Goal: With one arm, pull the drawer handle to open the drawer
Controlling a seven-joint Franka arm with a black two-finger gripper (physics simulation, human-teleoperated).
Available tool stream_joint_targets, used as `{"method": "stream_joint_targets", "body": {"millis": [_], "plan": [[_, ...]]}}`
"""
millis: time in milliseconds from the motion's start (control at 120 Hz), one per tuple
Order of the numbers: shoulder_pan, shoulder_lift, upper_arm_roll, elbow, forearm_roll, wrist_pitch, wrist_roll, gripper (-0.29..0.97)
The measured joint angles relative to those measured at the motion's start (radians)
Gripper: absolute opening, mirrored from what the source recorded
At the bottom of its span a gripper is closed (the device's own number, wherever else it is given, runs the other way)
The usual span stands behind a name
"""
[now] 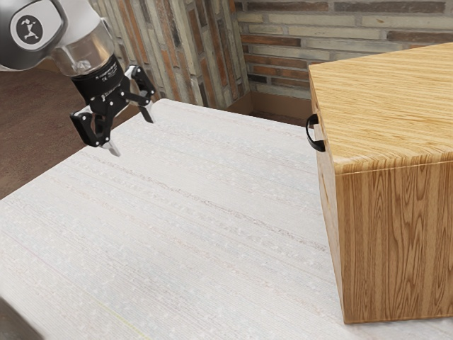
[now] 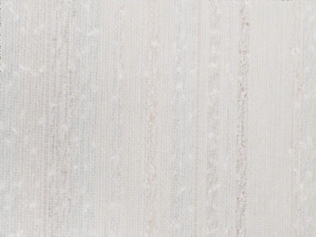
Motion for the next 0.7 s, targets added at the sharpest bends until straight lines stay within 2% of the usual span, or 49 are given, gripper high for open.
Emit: {"method": "stream_joint_targets", "body": {"millis": [267,400,467,558,700], "plan": [[-0.007,-0.004,0.018,0.004,-0.02,0.0,-0.05,0.66],[0.01,-0.036,0.018,0.212,-0.063,-0.043,-0.07,0.65],[-0.003,0.012,-0.007,0.241,-0.077,-0.048,-0.078,0.65],[-0.04,0.06,-0.023,0.239,-0.107,-0.043,-0.087,0.65],[-0.099,0.018,-0.005,0.13,-0.119,-0.039,-0.099,0.65]]}}
